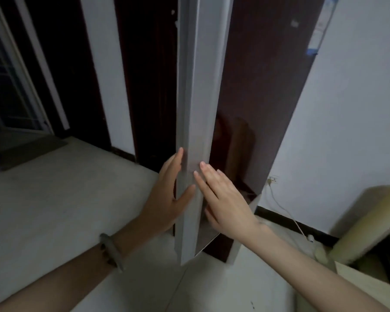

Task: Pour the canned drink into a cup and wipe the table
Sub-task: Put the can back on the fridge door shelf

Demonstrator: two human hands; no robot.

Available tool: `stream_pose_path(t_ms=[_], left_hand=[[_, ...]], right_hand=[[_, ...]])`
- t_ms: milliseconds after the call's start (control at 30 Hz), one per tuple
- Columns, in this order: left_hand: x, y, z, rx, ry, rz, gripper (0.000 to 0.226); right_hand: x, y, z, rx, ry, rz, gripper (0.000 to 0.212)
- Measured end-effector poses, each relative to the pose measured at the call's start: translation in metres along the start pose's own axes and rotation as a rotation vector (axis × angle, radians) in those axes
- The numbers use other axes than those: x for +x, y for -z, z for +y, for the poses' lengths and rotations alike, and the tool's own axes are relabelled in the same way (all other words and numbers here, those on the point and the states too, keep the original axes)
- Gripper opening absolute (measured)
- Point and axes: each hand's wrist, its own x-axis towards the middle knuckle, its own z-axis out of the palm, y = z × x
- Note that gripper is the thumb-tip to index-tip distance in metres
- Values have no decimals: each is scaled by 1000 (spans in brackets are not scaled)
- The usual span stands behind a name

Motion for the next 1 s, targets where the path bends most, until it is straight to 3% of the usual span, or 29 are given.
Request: stream_pose_path(t_ms=[233, 500, 767, 1000], left_hand=[[50, 45, -69, -145, 143, 80, 59], [128, 81, -163, -418, 251, 182, 35], [204, 96, -239, -545, 340, 68, 26], [268, 91, -291, -645, 398, 30, 25]], right_hand=[[93, -55, 3, -147, 73, 38, 69], [192, -109, 21, -149, 43, 77, 66], [271, -151, 36, -158, -142, 83, 57], [322, -184, 71, -241, -201, 14, 65]])
